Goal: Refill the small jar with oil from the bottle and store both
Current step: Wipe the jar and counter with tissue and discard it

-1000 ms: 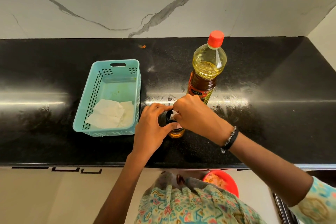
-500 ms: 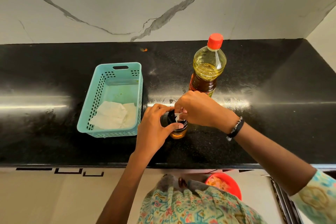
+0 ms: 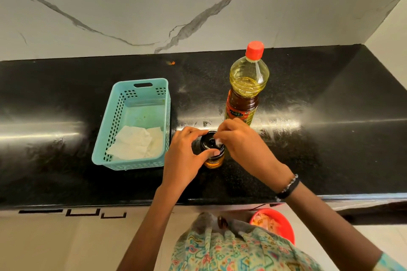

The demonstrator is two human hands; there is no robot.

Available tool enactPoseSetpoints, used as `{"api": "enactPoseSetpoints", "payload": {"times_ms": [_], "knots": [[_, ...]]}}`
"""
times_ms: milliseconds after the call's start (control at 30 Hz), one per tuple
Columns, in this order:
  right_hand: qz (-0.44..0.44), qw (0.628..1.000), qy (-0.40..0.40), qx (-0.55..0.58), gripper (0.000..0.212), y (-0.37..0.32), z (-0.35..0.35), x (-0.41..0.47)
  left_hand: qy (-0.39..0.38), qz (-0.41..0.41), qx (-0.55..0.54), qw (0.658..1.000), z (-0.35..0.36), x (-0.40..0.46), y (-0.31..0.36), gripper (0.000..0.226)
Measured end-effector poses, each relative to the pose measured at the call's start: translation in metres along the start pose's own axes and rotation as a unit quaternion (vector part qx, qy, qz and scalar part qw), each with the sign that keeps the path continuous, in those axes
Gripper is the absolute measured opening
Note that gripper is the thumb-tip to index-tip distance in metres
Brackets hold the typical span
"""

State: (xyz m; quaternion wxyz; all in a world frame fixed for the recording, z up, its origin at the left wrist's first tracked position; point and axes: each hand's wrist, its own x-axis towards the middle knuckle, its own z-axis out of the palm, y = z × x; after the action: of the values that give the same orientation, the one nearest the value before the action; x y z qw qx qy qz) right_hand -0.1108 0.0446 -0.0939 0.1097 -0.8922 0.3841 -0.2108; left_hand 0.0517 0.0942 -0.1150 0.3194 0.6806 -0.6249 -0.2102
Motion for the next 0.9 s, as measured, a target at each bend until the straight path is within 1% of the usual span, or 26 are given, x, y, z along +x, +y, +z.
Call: {"api": "enactPoseSetpoints", "payload": {"times_ms": [67,133,200,267,333,400,467,533,600,667,700,767,833,900], "knots": [[-0.037,0.997,-0.01,-0.068,0.019,-0.004,0.005,0.002,0.003,0.003,0.006,1.0,0.0,-0.001,0.001,0.057],[-0.037,0.995,-0.01,-0.094,0.018,-0.008,0.005,0.002,0.007,0.004,0.011,1.0,0.0,-0.001,0.001,0.057],[0.012,0.999,-0.015,-0.049,0.026,-0.013,0.003,0.0,0.01,0.005,0.018,1.0,0.0,-0.002,0.001,0.057],[0.077,0.996,-0.031,0.03,0.033,-0.015,0.001,0.0,0.01,0.005,0.023,1.0,0.0,-0.003,0.002,0.058],[0.109,0.991,-0.029,0.076,0.038,-0.013,-0.001,0.003,0.01,0.003,0.021,1.0,0.0,-0.003,0.002,0.058],[0.119,0.992,-0.014,0.05,0.041,-0.013,-0.002,0.006,0.009,0.003,0.019,1.0,0.001,-0.002,0.002,0.058],[0.116,0.993,0.008,-0.005,0.037,-0.017,-0.001,0.005,0.011,0.006,0.022,1.0,0.001,-0.002,0.002,0.057],[0.106,0.994,0.02,-0.025,0.032,-0.02,0.0,0.004,0.014,0.006,0.028,0.999,0.001,-0.002,0.003,0.056],[0.104,0.995,0.007,0.01,0.031,-0.017,-0.003,0.003,0.017,0.005,0.032,0.999,0.001,-0.002,0.003,0.056],[0.119,0.989,-0.019,0.088,0.034,-0.008,-0.008,0.006,0.014,0.002,0.031,0.999,0.002,-0.002,0.002,0.056],[0.129,0.983,-0.019,0.132,0.035,-0.005,-0.011,0.006,0.012,0.0,0.028,1.0,0.002,-0.002,0.002,0.056],[0.14,0.972,0.019,0.187,0.032,-0.001,-0.011,0.005,0.008,-0.002,0.024,1.0,0.002,-0.001,0.001,0.057],[0.119,0.973,0.046,0.192,0.027,-0.002,-0.007,0.004,0.008,-0.001,0.025,1.0,0.001,-0.001,0.002,0.057],[0.086,0.98,0.042,0.176,0.023,-0.004,-0.001,0.005,0.006,0.002,0.028,1.0,0.001,-0.001,0.003,0.056]]}}
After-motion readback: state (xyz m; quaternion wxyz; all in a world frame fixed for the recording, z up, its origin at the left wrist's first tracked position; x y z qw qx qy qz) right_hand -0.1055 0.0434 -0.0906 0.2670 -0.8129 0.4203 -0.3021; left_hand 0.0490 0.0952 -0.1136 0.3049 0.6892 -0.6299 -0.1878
